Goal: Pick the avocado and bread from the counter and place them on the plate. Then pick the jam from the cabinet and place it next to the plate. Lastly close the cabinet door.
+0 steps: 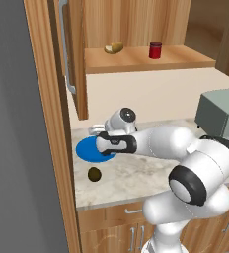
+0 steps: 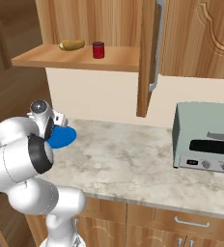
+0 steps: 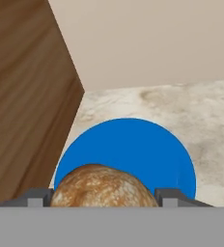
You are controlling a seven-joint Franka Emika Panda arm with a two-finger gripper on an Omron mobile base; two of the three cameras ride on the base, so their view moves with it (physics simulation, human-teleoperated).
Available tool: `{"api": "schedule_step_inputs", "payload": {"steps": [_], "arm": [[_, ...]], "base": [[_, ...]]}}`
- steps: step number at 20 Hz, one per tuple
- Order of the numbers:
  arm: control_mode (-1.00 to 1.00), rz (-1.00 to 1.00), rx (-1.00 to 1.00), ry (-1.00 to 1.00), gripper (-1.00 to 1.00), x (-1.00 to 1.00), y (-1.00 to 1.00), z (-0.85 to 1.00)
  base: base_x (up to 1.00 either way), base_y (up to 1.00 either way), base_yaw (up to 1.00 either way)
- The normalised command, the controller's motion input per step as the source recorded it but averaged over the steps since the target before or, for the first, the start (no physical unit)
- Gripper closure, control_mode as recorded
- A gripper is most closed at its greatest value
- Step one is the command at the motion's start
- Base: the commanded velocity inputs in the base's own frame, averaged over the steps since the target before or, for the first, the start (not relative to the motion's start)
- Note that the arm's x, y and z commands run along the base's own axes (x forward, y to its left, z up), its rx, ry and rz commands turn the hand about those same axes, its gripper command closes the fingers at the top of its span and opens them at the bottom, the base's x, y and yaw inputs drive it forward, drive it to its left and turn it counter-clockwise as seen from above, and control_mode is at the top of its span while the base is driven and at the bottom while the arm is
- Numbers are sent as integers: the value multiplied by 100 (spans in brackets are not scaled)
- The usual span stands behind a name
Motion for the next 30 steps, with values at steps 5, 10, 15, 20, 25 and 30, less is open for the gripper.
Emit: {"api": "schedule_step_inputs", "payload": {"steps": [5, 10, 15, 20, 25, 30], "arm": [[-100, 0, 0, 4, 100, 0, 4, -19], [-100, 0, 0, 1, 100, 0, 6, -17], [-100, 1, 0, 0, 100, 2, 8, -15], [-100, 0, -1, -2, -100, 1, 3, -9], [-100, 0, 0, 0, -100, 9, 0, -1], [-100, -5, 0, -5, -100, 10, 0, 4]], "base": [[0, 0, 0], [0, 0, 0], [0, 0, 0], [0, 0, 0], [0, 0, 0], [0, 0, 0]]}}
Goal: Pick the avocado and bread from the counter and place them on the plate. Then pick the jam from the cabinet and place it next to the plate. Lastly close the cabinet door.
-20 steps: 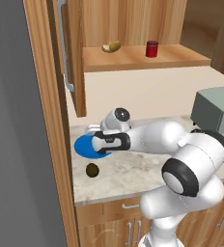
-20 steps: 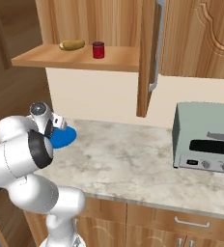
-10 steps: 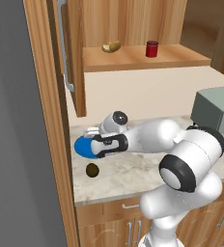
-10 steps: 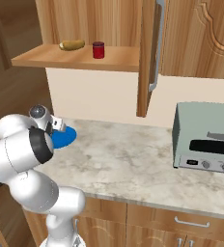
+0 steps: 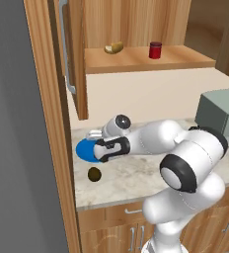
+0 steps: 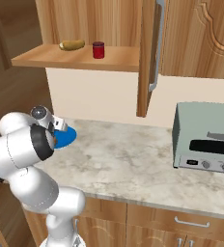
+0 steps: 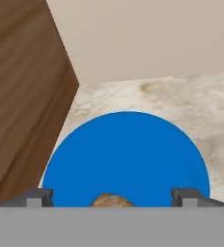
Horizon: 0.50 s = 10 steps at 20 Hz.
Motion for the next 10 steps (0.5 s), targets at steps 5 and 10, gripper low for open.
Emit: {"api": "schedule_step_inputs", "payload": {"steps": [5, 10], "arm": [[-100, -9, 3, -1, -100, -22, 5, 41], [-100, -4, 7, 1, -100, -56, 14, 72]], "base": [[0, 0, 0], [0, 0, 0]]}}
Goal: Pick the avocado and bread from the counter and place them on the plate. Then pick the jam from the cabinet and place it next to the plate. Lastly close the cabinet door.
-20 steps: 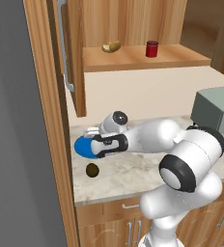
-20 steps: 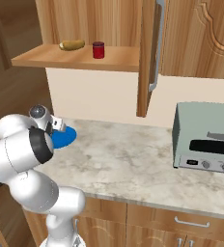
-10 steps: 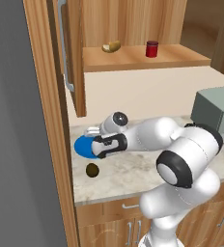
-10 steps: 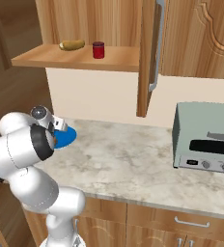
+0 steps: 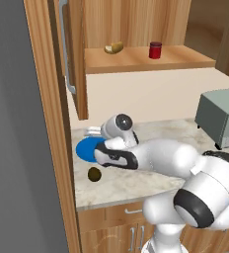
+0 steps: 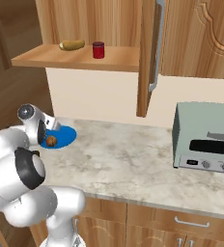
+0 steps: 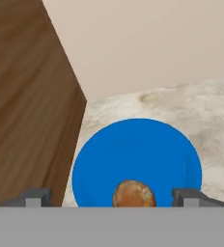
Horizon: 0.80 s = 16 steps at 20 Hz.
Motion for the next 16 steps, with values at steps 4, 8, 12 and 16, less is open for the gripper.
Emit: {"api": "schedule_step_inputs", "payload": {"steps": [4, 8, 12, 16], "arm": [[-100, 2, 3, 3, -100, -56, 21, 33], [-100, 7, 0, 9, -100, -48, 10, 2], [-100, 11, 0, 10, -100, -14, 12, -17], [-100, 10, -2, 12, -100, 0, 7, -28]], "base": [[0, 0, 0], [0, 0, 0], [0, 0, 0], [0, 0, 0]]}}
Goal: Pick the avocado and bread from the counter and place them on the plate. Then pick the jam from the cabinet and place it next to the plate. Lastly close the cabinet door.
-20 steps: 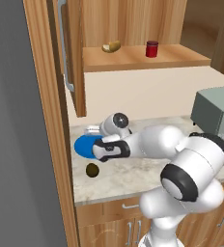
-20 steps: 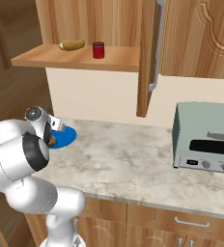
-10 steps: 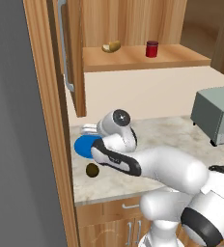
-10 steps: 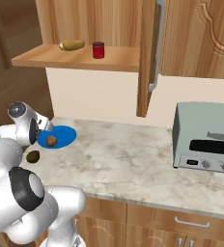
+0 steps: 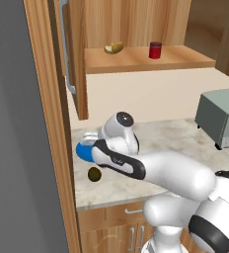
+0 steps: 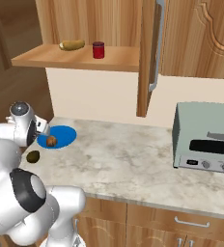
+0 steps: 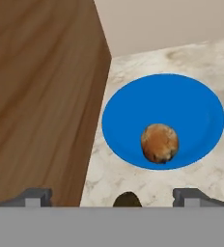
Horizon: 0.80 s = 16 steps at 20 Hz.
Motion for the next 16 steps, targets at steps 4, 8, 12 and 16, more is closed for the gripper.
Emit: {"api": "schedule_step_inputs", "payload": {"steps": [4, 8, 12, 16], "arm": [[-100, 7, -9, 14, -100, 0, 5, -35], [-100, 4, -10, 19, -100, 0, 7, -43], [-100, 2, -9, 17, -100, 0, 9, -42], [-100, 4, -6, 18, -100, -16, 7, -34]], "base": [[0, 0, 0], [0, 0, 0], [0, 0, 0], [0, 0, 0]]}}
